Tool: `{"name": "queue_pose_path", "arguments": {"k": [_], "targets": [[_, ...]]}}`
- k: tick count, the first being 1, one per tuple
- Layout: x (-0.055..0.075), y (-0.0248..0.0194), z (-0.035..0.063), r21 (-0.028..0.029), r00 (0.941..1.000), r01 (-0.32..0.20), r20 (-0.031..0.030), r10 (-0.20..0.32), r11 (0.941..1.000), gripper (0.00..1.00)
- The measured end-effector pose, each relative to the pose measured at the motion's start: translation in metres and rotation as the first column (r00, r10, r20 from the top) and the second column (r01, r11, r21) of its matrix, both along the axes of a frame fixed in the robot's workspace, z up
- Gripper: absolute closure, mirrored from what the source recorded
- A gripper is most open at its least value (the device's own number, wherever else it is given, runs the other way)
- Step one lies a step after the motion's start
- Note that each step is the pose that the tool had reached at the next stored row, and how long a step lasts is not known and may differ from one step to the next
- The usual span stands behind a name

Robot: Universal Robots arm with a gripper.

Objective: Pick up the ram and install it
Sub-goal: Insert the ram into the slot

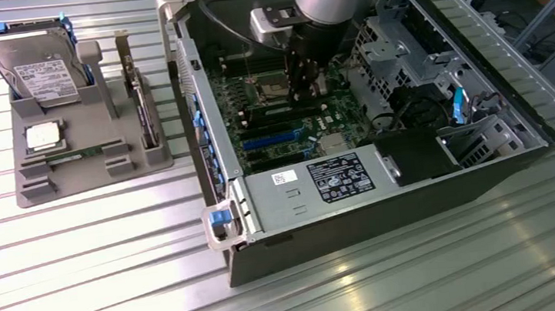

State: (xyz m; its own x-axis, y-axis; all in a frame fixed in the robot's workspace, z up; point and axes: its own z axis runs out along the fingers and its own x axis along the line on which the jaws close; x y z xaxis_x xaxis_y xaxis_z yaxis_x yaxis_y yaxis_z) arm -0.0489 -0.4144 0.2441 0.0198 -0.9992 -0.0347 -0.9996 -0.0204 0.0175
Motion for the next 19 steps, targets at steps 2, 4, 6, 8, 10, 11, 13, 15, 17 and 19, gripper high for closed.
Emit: {"name": "queue_pose_path", "arguments": {"k": [2,4,6,8,10,11,13,15,17,19], "targets": [[-0.0002,0.0004,-0.0016,-0.0030,1.0000,0.000,0.0001,0.000,1.0000,0.88],[-0.0003,0.0007,-0.0031,-0.0056,1.0000,0.000,-0.0001,0.000,1.0000,0.88],[-0.0003,0.0012,-0.0050,-0.0058,1.0000,0.000,0.0000,0.000,1.0000,0.88],[-0.0003,0.0015,-0.0061,-0.0061,1.0000,0.000,-0.0002,0.000,1.0000,0.88],[-0.0003,0.0020,-0.0067,-0.0056,1.0000,0.000,0.0001,0.000,1.0000,0.88],[-0.0003,0.0027,-0.0067,-0.0057,1.0000,0.000,0.0000,0.000,1.0000,0.88],[-0.0003,0.0033,-0.0071,-0.0061,1.0000,0.000,-0.0001,0.000,1.0000,0.88],[-0.0003,0.0033,-0.0078,-0.0058,1.0000,0.001,-0.0001,-0.001,1.0000,0.88],[-0.0003,0.0033,-0.0090,-0.0059,1.0000,0.001,0.0000,-0.001,1.0000,0.88],[-0.0003,0.0033,-0.0100,-0.0058,1.0000,0.003,-0.0002,-0.003,1.0000,0.88]]}}
